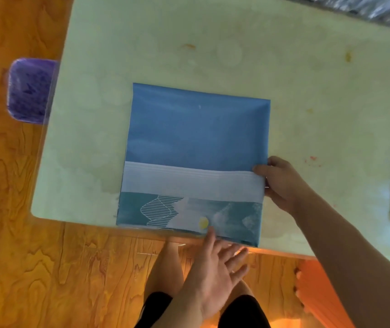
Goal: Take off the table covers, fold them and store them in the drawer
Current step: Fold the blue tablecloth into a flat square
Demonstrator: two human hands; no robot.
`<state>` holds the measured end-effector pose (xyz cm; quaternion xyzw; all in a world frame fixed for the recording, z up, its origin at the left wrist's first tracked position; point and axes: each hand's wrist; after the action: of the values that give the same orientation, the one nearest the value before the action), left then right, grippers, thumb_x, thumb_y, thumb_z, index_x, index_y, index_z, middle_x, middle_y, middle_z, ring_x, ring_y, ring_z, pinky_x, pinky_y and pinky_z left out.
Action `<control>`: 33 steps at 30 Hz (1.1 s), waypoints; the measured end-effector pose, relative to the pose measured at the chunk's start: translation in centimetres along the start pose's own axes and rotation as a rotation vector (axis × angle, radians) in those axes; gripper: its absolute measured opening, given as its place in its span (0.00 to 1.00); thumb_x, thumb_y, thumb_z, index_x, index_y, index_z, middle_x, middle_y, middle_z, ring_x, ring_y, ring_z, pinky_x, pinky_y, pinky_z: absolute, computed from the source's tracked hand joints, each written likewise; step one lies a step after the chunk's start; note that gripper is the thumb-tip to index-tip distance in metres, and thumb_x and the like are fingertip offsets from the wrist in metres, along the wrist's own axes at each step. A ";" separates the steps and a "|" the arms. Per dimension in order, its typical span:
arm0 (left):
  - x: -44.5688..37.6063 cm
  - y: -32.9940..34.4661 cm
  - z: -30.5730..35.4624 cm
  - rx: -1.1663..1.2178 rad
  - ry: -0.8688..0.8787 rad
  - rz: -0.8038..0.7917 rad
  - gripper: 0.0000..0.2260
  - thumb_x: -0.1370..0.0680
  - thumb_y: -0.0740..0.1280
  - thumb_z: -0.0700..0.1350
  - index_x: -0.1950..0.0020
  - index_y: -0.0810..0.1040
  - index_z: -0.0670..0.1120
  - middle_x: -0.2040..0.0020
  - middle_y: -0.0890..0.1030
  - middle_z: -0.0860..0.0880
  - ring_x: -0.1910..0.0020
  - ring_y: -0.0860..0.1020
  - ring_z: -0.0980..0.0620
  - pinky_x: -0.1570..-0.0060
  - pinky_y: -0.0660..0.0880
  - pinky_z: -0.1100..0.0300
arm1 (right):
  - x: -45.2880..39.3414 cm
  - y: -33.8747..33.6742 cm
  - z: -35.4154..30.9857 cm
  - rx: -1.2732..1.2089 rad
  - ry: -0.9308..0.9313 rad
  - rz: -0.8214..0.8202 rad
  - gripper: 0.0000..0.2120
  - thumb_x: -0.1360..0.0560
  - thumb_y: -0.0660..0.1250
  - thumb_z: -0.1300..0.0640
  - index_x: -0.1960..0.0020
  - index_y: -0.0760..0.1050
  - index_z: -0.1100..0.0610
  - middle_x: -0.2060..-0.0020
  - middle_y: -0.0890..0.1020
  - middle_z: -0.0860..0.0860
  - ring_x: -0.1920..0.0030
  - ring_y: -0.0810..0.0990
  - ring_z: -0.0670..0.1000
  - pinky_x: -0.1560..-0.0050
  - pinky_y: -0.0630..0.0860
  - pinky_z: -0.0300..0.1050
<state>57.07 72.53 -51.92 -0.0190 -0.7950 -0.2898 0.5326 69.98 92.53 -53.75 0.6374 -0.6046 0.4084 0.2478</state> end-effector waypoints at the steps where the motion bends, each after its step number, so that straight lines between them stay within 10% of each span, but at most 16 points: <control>1: -0.2 0.7 -0.3 0.132 0.091 -0.048 0.29 0.22 0.67 0.63 0.29 0.75 0.45 0.32 0.79 0.39 0.30 0.75 0.38 0.26 0.65 0.39 | 0.6 -0.2 -0.1 -0.050 -0.002 -0.015 0.06 0.23 0.65 0.67 0.53 0.72 0.57 0.57 0.81 0.54 0.61 0.81 0.52 0.66 0.78 0.45; 5: -1.8 2.3 0.5 0.269 0.404 0.017 0.20 0.19 0.67 0.50 0.27 0.74 0.48 0.30 0.77 0.38 0.29 0.73 0.35 0.29 0.65 0.31 | 3.6 -1.8 1.6 -0.151 -0.042 -0.067 0.11 0.23 0.66 0.66 0.58 0.69 0.54 0.61 0.81 0.51 0.64 0.80 0.50 0.67 0.76 0.44; 15: -3.4 0.2 5.3 -0.533 0.572 0.402 0.08 0.20 0.68 0.36 0.43 0.82 0.43 0.45 0.85 0.39 0.51 0.85 0.40 0.46 0.82 0.41 | 5.0 -11.1 12.6 -0.644 0.124 0.174 0.16 0.34 0.79 0.53 0.50 0.79 0.56 0.53 0.83 0.54 0.53 0.82 0.53 0.58 0.81 0.45; 19: -0.4 0.2 15.3 -0.805 0.537 0.318 0.10 0.20 0.66 0.34 0.41 0.82 0.41 0.45 0.85 0.39 0.54 0.86 0.44 0.52 0.83 0.50 | 3.8 -11.2 11.7 -0.222 0.054 0.091 0.10 0.22 0.70 0.55 0.41 0.78 0.55 0.53 0.85 0.53 0.55 0.83 0.55 0.60 0.77 0.48; 25: 0.6 1.3 19.3 -1.332 0.623 0.597 0.14 0.19 0.67 0.48 0.34 0.77 0.49 0.44 0.84 0.49 0.46 0.82 0.46 0.43 0.79 0.49 | 3.4 -6.0 11.3 0.159 0.096 0.032 0.16 0.20 0.66 0.43 0.46 0.76 0.56 0.52 0.82 0.56 0.57 0.83 0.56 0.57 0.84 0.53; 33: 1.2 -0.1 18.1 -1.207 0.857 0.619 0.14 0.18 0.63 0.36 0.38 0.68 0.52 0.45 0.79 0.47 0.52 0.79 0.49 0.54 0.77 0.52 | -1.3 -4.9 6.2 0.215 -0.127 0.161 0.10 0.21 0.68 0.56 0.42 0.71 0.55 0.54 0.80 0.51 0.57 0.79 0.51 0.55 0.78 0.49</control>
<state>41.40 80.77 -55.68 -0.4105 -0.1861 -0.4911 0.7454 76.22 89.04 -57.32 0.6343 -0.6210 0.4482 0.1056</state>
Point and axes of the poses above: each hand's wrist, its own x-axis away from the middle knuckle, its own y-axis out of the palm, z = x × y
